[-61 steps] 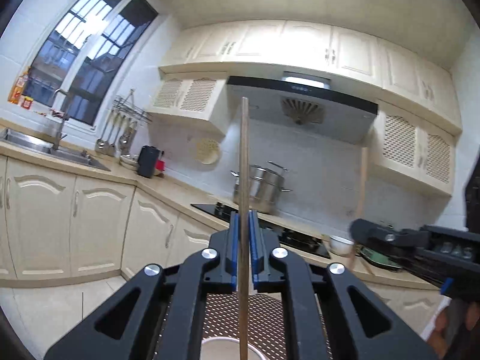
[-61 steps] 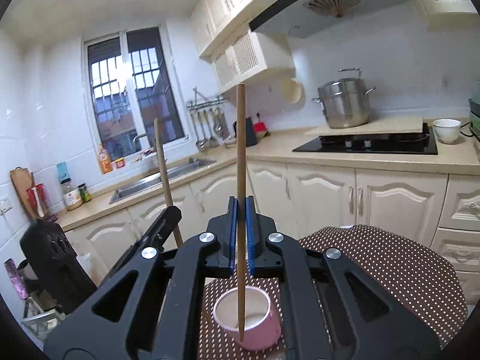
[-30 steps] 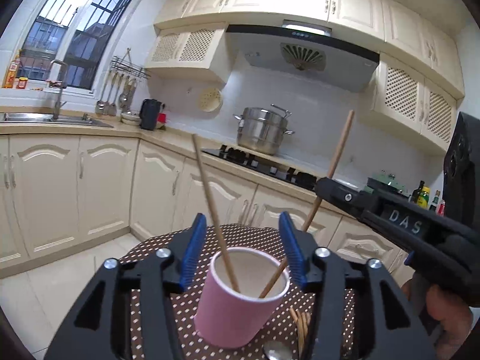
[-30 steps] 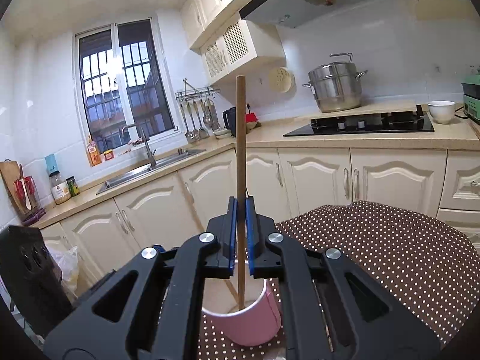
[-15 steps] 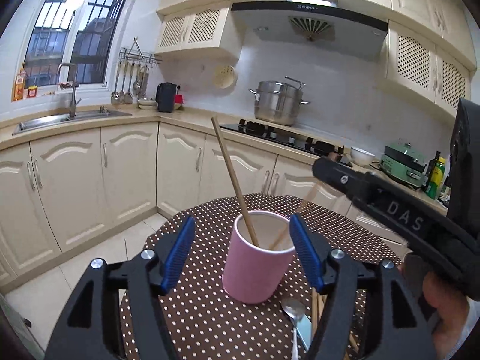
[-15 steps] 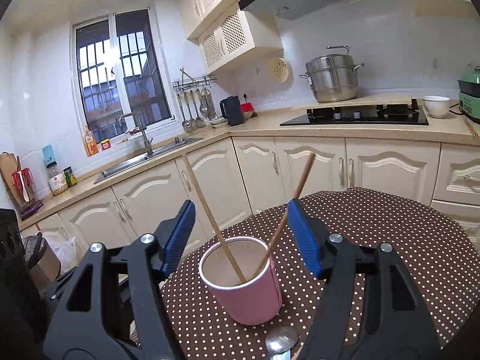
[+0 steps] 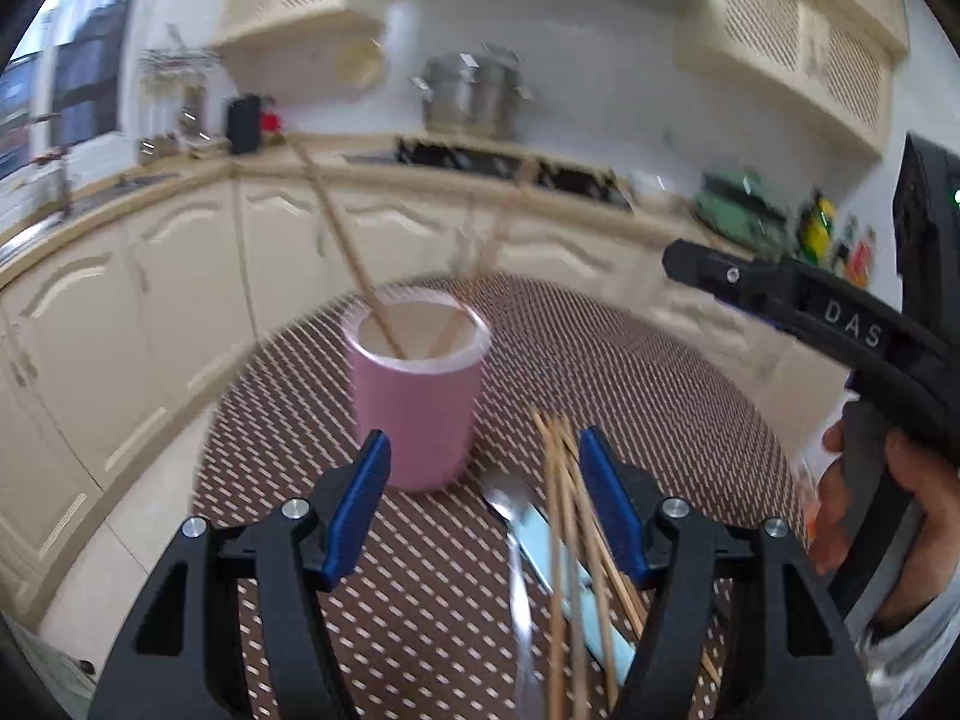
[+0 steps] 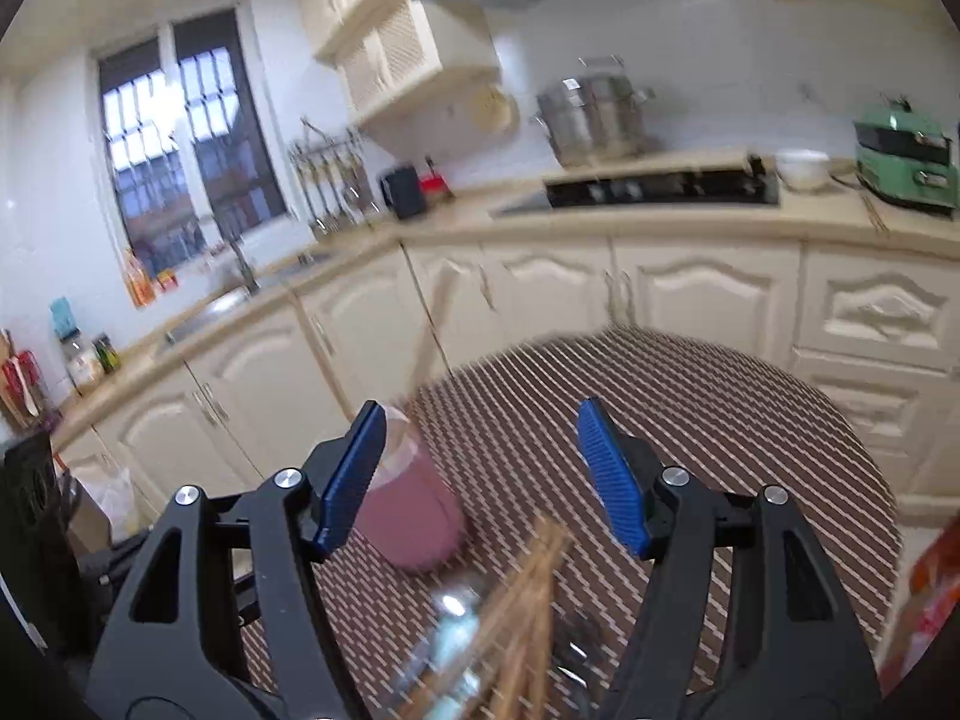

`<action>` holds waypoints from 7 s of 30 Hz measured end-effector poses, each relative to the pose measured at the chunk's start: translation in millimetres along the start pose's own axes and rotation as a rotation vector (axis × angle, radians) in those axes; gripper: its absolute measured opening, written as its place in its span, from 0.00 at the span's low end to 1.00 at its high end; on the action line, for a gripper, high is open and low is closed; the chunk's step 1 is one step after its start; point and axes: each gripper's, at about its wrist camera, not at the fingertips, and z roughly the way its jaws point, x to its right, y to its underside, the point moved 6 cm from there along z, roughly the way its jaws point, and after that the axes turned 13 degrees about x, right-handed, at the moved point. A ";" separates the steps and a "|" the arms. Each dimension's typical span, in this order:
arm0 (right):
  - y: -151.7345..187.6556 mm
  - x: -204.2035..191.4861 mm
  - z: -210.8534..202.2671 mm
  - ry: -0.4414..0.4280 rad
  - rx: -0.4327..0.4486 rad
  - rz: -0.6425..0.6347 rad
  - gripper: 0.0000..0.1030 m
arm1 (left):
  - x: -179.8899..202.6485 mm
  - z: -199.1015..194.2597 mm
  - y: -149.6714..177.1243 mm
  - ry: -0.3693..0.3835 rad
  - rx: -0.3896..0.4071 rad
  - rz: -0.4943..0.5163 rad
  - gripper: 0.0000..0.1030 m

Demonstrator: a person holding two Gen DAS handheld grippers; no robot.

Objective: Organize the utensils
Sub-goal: 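Return both tools to the utensils and grasp another chopstick with the left tool, then grasp the black-handled fork with the right tool while the left tool holds its chopstick, then lift the chopstick and fork over the pink cup and release both inside, then return both tools to the utensils and grasp another chopstick with the left tool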

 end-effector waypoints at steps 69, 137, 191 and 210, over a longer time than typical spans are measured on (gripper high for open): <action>118.7 14.3 64.2 -0.006 -0.671 -0.125 0.28 | 23.1 40.6 26.3 0.054 -0.223 -0.111 0.06; -47.1 -91.2 68.9 -0.294 0.187 0.013 0.11 | -53.1 -8.8 -133.6 -0.066 0.707 -0.238 0.06; 24.5 -68.6 58.0 -0.182 0.033 0.021 0.53 | -69.9 -9.0 -43.7 -0.254 0.338 -0.134 0.44; 81.6 26.7 -2.3 -0.033 -0.208 0.106 0.64 | 18.5 43.3 42.1 -0.038 -0.252 0.052 0.44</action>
